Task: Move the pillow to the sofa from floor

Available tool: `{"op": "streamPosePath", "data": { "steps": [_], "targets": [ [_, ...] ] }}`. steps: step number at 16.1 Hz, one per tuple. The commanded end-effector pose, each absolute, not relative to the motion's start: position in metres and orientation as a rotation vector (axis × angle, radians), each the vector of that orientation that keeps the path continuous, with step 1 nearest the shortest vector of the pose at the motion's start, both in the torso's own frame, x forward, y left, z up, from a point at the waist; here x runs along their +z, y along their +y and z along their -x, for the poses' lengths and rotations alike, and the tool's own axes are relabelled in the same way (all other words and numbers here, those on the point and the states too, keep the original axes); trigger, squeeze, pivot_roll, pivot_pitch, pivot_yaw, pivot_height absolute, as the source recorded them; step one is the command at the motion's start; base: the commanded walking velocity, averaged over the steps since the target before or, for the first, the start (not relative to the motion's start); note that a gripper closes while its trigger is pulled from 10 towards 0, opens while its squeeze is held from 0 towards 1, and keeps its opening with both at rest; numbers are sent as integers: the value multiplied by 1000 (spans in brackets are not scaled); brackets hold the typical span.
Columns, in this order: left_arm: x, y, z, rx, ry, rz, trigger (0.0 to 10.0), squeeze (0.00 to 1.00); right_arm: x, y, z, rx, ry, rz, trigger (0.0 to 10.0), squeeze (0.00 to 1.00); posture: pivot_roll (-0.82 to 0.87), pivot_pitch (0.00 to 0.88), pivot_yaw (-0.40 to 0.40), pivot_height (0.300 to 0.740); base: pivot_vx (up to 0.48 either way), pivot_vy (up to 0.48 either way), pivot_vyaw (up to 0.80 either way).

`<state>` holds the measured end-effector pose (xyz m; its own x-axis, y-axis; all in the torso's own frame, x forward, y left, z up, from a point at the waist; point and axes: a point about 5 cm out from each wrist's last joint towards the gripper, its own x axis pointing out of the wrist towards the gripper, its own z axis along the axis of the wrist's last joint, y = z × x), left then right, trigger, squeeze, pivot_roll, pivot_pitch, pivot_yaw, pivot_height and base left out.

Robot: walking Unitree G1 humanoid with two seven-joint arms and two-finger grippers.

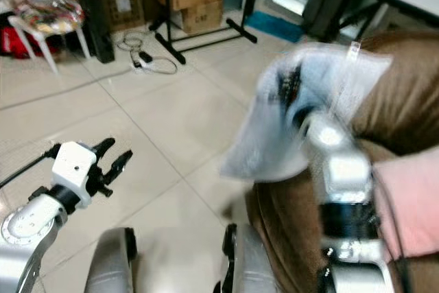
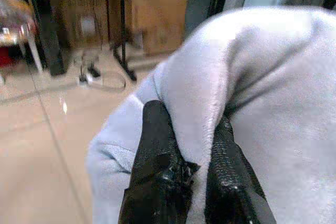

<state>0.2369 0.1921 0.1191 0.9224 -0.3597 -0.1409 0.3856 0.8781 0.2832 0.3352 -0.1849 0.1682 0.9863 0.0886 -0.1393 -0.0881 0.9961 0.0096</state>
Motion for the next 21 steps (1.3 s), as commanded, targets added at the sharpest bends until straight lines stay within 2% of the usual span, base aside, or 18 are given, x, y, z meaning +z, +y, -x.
{"op": "streamPosePath", "data": {
  "steps": [1, 5, 14, 17, 18, 21],
  "targets": [
    [119, 190, -238, -393, 90, -324, 10000, 0, 158, -198, -333, 22, 188, 17, 10000, 0, 76, 0, -112, 621, 0, 0, 0],
    [119, 190, -240, -391, 89, -329, 10000, 0, 148, -204, -329, -19, 213, 28, 10000, 0, 76, 0, -112, 661, 0, 0, 0],
    [120, 189, -243, -386, 85, -329, 10000, 0, 148, -198, -327, -21, 205, 11, 10000, 0, 66, 0, -106, 740, 0, 0, 0],
    [121, 186, -247, -369, 70, -321, 10000, 0, 182, -183, -320, 26, 2, -182, 10000, 0, 56, 0, -100, 740, 0, 0, 0],
    [122, 183, -248, -368, 59, -320, 10000, 0, 186, -174, -313, 67, -31, -190, 10000, 0, 55, 0, -99, 740, 0, 0, 0],
    [124, 183, -253, -311, 50, -322, 10000, 0, 180, -163, -308, 74, -7, -220, 10000, 0, 50, 0, -94, 740, 0, 0, -525]
  ]
}}
